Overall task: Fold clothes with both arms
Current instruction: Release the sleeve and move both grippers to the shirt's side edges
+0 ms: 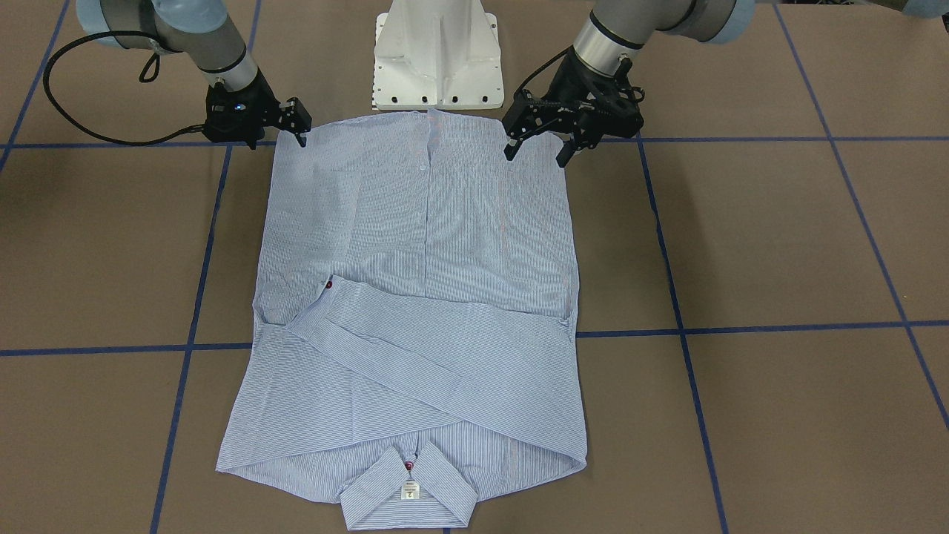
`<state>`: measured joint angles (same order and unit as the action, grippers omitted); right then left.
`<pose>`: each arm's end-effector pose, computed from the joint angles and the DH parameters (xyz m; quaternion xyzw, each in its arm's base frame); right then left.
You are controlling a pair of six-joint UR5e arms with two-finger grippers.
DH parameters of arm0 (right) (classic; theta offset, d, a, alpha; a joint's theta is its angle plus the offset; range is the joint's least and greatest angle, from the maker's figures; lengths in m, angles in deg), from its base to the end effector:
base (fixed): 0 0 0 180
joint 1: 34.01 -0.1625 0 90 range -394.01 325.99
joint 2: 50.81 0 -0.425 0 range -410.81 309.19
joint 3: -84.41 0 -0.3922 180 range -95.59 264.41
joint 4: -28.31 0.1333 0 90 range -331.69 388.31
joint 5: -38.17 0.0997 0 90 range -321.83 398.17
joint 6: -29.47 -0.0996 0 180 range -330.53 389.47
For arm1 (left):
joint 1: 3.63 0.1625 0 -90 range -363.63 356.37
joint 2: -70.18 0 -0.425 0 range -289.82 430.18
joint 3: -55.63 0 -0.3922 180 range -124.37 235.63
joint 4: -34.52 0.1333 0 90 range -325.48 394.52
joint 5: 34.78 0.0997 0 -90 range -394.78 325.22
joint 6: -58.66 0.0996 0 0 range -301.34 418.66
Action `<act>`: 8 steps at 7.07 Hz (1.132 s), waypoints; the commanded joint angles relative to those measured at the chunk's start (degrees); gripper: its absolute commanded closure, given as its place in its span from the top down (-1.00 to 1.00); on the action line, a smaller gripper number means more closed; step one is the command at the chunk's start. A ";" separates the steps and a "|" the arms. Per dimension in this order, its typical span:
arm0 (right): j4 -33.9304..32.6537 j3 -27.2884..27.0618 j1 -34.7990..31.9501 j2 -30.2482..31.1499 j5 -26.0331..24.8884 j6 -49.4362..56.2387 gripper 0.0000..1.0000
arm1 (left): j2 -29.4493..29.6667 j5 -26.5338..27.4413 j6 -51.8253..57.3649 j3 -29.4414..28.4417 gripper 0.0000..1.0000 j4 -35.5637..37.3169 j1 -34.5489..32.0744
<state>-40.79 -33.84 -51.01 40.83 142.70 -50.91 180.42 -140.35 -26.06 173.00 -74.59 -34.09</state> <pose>-0.4244 -0.2430 0.4033 -0.0206 -0.4155 0.0076 0.9093 0.4106 -0.3651 0.2179 0.0595 0.5533 -0.1077 0.8239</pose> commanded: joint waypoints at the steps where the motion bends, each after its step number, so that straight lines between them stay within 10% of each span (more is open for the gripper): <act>1: -0.07 0.64 0.57 0.11 0.76 -0.04 0.78 | 0.06 0.11 -0.01 -0.04 1.00 0.03 0.06; 8: 0.02 1.44 1.45 -0.06 2.78 -0.04 -0.13 | 0.15 0.19 -0.01 -0.39 1.00 0.03 -0.03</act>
<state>-40.77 -32.36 -49.55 40.73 145.15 -50.95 180.57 -140.16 -26.07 172.68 -74.55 -34.10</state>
